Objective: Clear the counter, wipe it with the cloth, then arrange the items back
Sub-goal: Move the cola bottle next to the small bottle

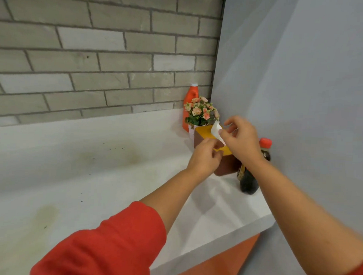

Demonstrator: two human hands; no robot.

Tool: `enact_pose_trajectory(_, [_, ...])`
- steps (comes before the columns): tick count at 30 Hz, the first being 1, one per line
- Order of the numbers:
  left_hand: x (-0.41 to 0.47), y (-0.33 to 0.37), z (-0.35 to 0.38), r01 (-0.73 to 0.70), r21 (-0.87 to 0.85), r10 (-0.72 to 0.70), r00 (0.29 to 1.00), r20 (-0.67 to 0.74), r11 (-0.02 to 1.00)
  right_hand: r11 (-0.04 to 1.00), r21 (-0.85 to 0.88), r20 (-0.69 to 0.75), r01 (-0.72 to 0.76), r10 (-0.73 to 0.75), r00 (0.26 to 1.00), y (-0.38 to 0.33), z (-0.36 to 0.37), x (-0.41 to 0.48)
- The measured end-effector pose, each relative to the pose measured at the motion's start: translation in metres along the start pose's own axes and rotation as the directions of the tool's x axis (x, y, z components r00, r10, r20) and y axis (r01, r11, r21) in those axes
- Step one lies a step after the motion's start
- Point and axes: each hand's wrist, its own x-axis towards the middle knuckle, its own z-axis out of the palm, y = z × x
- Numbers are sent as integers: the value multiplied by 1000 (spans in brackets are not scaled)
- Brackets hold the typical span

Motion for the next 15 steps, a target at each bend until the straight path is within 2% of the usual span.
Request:
enact_pose_trajectory(3, [-14,-7,-29,3,71,2,997,-74,997,998,61,85,20,-26,996,-20,22,-7])
enact_pose_trajectory(9, [-60,-34,-103,176,214,-127,966,-225,961,981,167,236,96,-134,962,-84,75,-27])
enact_pose_trajectory(15, [-129,-64,-200,376,297,-236,878,-416,878,960,239,391,143,-230,891,-168,132,-60])
